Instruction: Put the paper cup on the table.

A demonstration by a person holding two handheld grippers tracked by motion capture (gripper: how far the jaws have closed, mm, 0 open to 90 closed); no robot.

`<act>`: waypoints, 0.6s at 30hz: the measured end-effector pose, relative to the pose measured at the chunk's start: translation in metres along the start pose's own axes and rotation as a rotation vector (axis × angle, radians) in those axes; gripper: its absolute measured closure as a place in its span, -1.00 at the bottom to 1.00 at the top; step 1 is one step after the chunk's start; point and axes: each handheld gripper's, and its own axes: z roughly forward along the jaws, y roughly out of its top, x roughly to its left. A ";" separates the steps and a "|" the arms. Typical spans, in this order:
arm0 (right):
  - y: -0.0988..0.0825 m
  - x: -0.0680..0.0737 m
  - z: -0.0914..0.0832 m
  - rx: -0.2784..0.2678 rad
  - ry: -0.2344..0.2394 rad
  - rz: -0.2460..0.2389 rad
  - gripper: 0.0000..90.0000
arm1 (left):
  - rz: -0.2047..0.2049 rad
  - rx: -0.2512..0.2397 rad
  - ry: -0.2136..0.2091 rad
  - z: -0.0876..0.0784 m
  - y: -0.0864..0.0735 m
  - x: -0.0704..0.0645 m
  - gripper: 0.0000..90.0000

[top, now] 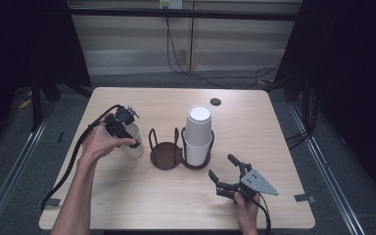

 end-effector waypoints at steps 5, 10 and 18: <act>0.000 0.000 0.000 0.000 0.000 0.000 -0.71 | -0.016 -0.012 0.001 0.002 -0.001 -0.001 -0.86; 0.000 0.000 0.000 0.000 0.000 0.000 -0.71 | -0.013 -0.023 0.032 0.009 -0.001 -0.003 -0.86; 0.000 0.000 0.000 0.000 -0.001 0.001 -0.71 | 0.003 -0.063 0.029 0.016 -0.011 -0.004 -0.88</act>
